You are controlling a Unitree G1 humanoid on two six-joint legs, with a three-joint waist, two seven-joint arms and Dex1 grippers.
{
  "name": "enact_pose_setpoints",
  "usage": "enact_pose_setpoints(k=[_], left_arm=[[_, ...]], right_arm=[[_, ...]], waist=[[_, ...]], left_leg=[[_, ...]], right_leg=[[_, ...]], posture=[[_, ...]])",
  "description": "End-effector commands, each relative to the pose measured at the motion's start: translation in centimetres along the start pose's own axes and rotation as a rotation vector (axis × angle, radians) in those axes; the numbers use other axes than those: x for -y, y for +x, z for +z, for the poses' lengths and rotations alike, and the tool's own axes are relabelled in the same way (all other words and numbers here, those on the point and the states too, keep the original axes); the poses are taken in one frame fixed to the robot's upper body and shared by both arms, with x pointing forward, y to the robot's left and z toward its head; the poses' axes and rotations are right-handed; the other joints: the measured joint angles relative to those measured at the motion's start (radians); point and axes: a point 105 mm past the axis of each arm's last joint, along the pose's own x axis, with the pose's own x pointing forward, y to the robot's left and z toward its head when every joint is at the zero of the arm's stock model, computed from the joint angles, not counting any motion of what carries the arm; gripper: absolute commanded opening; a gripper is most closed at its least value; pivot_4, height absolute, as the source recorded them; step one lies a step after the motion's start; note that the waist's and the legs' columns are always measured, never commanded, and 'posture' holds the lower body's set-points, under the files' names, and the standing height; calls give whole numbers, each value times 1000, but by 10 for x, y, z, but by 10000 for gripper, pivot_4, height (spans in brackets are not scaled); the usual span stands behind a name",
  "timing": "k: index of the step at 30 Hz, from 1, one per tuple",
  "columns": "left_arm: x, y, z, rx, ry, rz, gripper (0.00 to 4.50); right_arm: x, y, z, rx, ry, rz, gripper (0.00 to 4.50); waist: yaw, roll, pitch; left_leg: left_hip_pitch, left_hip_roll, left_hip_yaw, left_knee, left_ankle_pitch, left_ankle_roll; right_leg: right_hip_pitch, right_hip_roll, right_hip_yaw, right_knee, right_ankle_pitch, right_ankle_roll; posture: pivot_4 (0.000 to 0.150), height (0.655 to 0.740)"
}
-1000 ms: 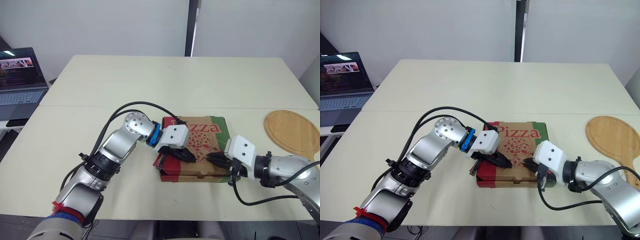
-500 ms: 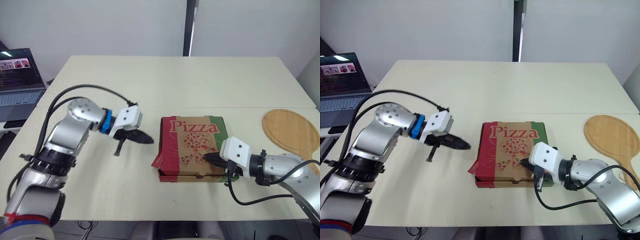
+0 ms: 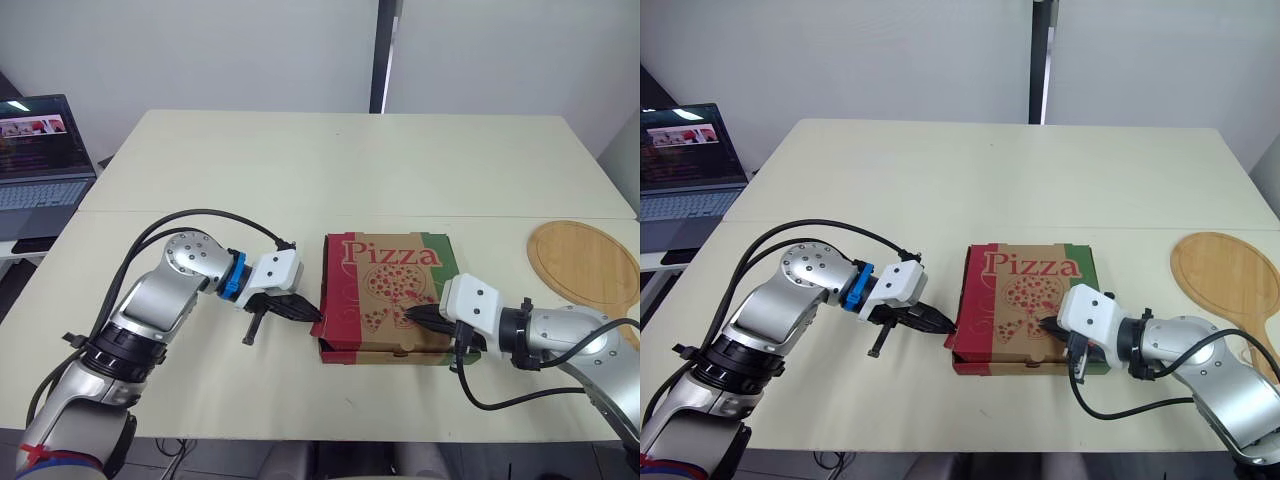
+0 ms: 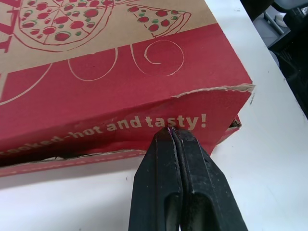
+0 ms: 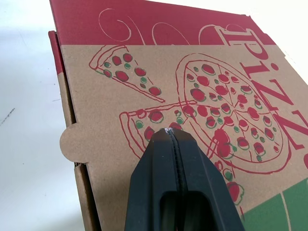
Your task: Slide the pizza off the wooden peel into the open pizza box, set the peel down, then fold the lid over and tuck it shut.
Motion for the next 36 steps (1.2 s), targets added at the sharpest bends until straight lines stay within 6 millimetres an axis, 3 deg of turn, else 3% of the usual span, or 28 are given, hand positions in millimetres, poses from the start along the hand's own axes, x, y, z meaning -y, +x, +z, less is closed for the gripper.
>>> enact_pose_setpoints(k=[1,5,13,18,22,27,32,34,36], left_arm=[[-4,9,12,37,71,33,0],[-6,7,19,66,59,47,0],[2,-11,-2,-15,11,49,0],[-9,-23,21,102,-50,112,0],[-11,-8,29,139,-51,127,0],[-20,20,5,33,-10,164,0],[-19,34,-13,-38,-33,135,0],[-18,37,-16,-37,-33,132,0],[-21,38,-6,20,-31,150,0]], right_arm=[[-2,1,6,19,-21,14,133],[-2,1,6,20,-20,19,133],[-2,3,4,14,-26,18,133],[-5,6,-5,-15,-44,15,133],[-7,9,-14,-45,-55,16,133],[-9,11,-23,-68,-78,18,133],[-7,10,-31,-83,-90,8,133],[-6,9,-32,-71,-104,-4,133],[1,7,-25,-28,-132,-45,133]], waist=[[2,0,0],[1,0,0],[0,0,0],[1,0,0],[0,0,0],[1,0,0],[3,0,-1],[3,0,-2],[4,-1,-3]], left_leg=[[0,0,0,0,0,0],[0,0,0,0,0,0],[0,0,0,0,0,0],[0,0,0,0,0,0],[0,0,0,0,0,0],[0,0,0,0,0,0],[1,0,0,0,0,0],[2,0,0,0,0,0],[2,0,0,0,0,0]], right_leg=[[0,0,0,0,0,0],[0,0,0,0,0,0],[0,0,0,0,0,0],[0,0,0,0,0,0],[0,0,0,0,0,0],[0,0,0,0,0,0],[1,0,0,0,0,0],[2,0,0,0,0,0],[3,0,0,0,0,0]], posture=[[1500,7400],[1500,7400],[1500,7400],[1500,7400],[1500,7400],[1500,7400],[1500,7400],[1500,7400],[1500,7400]])
